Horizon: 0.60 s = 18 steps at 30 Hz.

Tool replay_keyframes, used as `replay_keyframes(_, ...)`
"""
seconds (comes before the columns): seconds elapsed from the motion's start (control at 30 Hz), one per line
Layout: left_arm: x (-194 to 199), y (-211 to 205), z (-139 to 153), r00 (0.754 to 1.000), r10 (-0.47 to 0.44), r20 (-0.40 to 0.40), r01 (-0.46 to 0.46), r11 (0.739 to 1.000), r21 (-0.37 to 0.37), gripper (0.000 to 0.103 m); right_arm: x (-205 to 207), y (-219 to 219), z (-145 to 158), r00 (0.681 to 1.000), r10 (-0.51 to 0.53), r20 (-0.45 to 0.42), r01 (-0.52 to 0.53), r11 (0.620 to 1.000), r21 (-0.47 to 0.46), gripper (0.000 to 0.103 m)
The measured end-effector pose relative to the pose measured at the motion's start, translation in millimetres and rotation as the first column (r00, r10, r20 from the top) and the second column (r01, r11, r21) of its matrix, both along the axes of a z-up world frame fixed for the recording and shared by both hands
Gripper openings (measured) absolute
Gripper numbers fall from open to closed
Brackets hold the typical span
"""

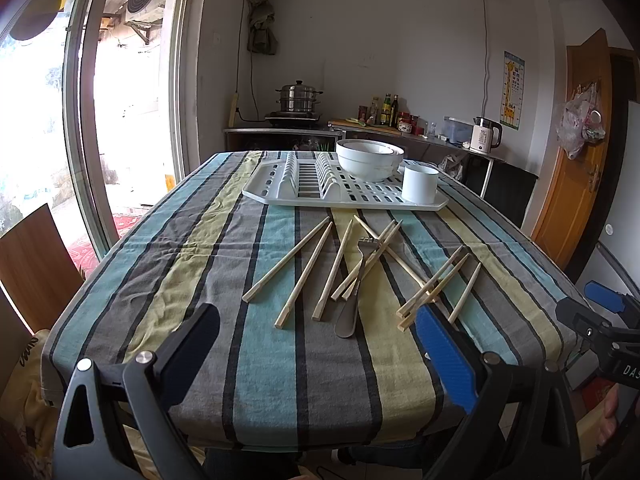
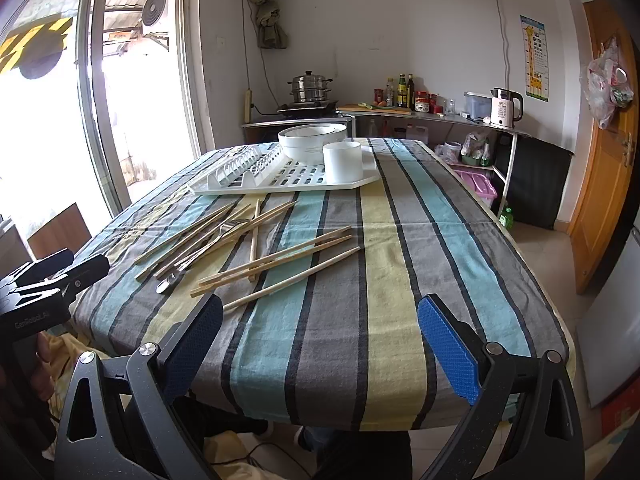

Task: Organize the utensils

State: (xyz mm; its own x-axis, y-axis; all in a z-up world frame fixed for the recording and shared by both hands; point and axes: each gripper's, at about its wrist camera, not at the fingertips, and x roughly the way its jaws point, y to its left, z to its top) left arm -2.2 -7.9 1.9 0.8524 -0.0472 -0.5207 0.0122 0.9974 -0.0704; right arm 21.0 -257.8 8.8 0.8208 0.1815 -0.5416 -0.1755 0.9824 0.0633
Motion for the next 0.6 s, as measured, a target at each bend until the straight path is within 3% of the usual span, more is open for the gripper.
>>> replay_keyframes(0.6, -0.5, -1.3, 1.6, 1.0, 0.0, 0.0, 0.0, 1.0, -0.001, 0.1, 0.4, 0.3, 0.8, 1.0, -0.001, 0.002, 0.001, 1.0, -0.001, 0.098)
